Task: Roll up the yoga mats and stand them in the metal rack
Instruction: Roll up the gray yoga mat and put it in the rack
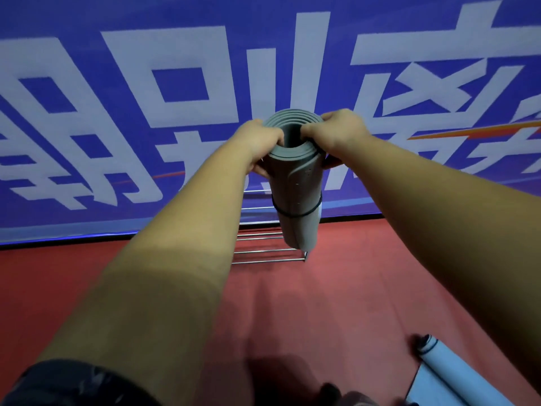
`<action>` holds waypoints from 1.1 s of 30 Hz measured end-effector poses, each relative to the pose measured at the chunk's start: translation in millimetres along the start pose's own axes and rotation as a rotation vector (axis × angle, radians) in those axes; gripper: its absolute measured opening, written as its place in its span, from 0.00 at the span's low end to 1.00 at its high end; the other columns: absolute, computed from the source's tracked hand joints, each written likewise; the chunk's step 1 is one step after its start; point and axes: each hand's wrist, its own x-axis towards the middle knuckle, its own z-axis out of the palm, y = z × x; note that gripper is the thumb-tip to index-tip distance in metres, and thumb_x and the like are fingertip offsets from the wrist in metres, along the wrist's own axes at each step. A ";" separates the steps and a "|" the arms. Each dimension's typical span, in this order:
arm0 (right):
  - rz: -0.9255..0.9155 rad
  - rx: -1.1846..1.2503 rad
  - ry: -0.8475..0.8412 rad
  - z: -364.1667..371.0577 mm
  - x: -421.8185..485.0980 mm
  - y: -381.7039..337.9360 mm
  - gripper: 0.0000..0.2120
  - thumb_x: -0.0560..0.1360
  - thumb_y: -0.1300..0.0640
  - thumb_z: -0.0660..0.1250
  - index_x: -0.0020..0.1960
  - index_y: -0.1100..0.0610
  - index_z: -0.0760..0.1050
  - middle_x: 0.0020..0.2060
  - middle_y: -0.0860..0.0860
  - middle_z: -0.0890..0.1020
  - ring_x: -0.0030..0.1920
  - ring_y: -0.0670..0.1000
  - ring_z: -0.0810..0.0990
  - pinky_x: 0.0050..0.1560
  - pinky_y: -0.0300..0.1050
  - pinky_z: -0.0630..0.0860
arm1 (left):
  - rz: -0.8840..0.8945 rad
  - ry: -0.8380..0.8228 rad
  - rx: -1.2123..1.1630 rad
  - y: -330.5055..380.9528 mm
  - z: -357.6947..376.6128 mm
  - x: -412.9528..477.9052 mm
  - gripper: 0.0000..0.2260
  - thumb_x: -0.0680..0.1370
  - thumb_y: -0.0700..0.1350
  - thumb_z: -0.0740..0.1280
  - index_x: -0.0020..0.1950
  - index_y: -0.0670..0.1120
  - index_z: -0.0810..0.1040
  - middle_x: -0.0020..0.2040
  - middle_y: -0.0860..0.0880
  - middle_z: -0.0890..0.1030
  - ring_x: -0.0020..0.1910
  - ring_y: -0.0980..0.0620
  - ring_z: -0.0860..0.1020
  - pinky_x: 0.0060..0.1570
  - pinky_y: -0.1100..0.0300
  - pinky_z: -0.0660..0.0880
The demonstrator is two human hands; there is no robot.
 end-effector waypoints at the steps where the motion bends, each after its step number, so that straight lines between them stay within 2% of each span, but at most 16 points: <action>1: -0.002 0.017 0.006 -2.3 13.4 -4.6 0.15 0.65 0.48 0.75 0.46 0.56 0.86 0.41 0.56 0.87 0.41 0.58 0.88 0.33 0.57 0.87 | 0.003 0.000 -0.002 8.3 -1.1 11.8 0.14 0.75 0.39 0.67 0.61 0.44 0.75 0.54 0.38 0.83 0.47 0.36 0.86 0.38 0.34 0.85; 5: -0.016 0.038 0.007 -12.4 71.7 -15.5 0.14 0.64 0.47 0.75 0.45 0.55 0.87 0.40 0.56 0.87 0.39 0.59 0.88 0.33 0.58 0.87 | 0.027 0.025 0.000 35.4 1.8 66.0 0.12 0.75 0.39 0.67 0.58 0.45 0.74 0.52 0.38 0.83 0.45 0.36 0.86 0.35 0.37 0.85; 9: -0.033 0.046 -0.044 -18.3 143.6 -13.8 0.14 0.66 0.48 0.76 0.46 0.56 0.87 0.41 0.56 0.88 0.40 0.58 0.88 0.34 0.56 0.87 | 0.006 0.043 0.033 53.4 13.8 125.7 0.10 0.76 0.40 0.68 0.56 0.46 0.73 0.56 0.37 0.81 0.49 0.34 0.85 0.37 0.34 0.85; 13: -0.015 0.042 -0.131 -13.4 219.9 0.3 0.14 0.66 0.49 0.76 0.46 0.57 0.86 0.41 0.57 0.87 0.41 0.58 0.88 0.34 0.57 0.87 | -0.076 0.061 0.075 58.1 32.1 192.9 0.08 0.77 0.41 0.68 0.54 0.46 0.73 0.59 0.37 0.80 0.50 0.34 0.85 0.39 0.36 0.86; 17: 0.032 0.006 -0.246 -4.6 282.6 23.7 0.14 0.67 0.50 0.76 0.48 0.59 0.85 0.41 0.59 0.87 0.38 0.61 0.88 0.33 0.59 0.87 | -0.196 0.042 0.095 47.5 53.7 251.6 0.08 0.78 0.41 0.67 0.56 0.46 0.73 0.60 0.38 0.79 0.49 0.34 0.86 0.42 0.39 0.86; 20: 0.086 -0.035 -0.305 6.9 324.5 45.0 0.15 0.65 0.50 0.76 0.47 0.58 0.85 0.40 0.60 0.87 0.38 0.63 0.89 0.34 0.62 0.87 | -0.273 0.018 0.104 30.8 70.9 294.7 0.10 0.78 0.42 0.68 0.59 0.46 0.72 0.58 0.39 0.79 0.45 0.34 0.87 0.39 0.44 0.86; 23: 0.107 -0.086 -0.363 25.2 356.8 69.2 0.17 0.64 0.50 0.76 0.48 0.58 0.84 0.41 0.60 0.87 0.37 0.65 0.88 0.34 0.63 0.86 | -0.340 0.001 0.083 4.8 84.3 330.0 0.18 0.76 0.43 0.70 0.64 0.44 0.74 0.60 0.39 0.81 0.49 0.36 0.87 0.43 0.40 0.87; 26: 0.109 -0.170 -0.408 48.2 378.8 96.8 0.15 0.69 0.52 0.75 0.50 0.60 0.82 0.41 0.62 0.86 0.35 0.65 0.88 0.32 0.64 0.86 | -0.407 -0.039 0.076 -28.9 97.2 358.6 0.18 0.74 0.42 0.71 0.64 0.44 0.76 0.60 0.39 0.83 0.50 0.38 0.87 0.41 0.41 0.87; 28: 0.095 -0.280 -0.424 65.4 389.1 117.8 0.10 0.74 0.55 0.73 0.48 0.62 0.81 0.39 0.62 0.85 0.32 0.63 0.87 0.33 0.60 0.86 | -0.468 -0.076 0.087 -55.3 110.3 374.6 0.20 0.74 0.41 0.73 0.65 0.44 0.75 0.62 0.38 0.81 0.49 0.36 0.87 0.39 0.43 0.87; 30: 0.087 -0.411 -0.444 83.3 397.2 143.4 0.08 0.77 0.56 0.70 0.47 0.62 0.81 0.39 0.61 0.86 0.34 0.61 0.87 0.35 0.53 0.86 | -0.505 -0.107 0.090 -82.0 127.3 388.2 0.20 0.74 0.40 0.74 0.65 0.45 0.76 0.62 0.38 0.80 0.49 0.34 0.86 0.36 0.43 0.86; 33: 0.134 -0.466 -0.456 111.0 401.1 188.7 0.07 0.77 0.56 0.70 0.42 0.58 0.78 0.43 0.61 0.85 0.38 0.60 0.83 0.34 0.44 0.77 | -0.565 -0.134 0.095 -121.2 147.9 398.6 0.20 0.75 0.39 0.76 0.66 0.45 0.77 0.62 0.40 0.79 0.51 0.35 0.85 0.35 0.42 0.86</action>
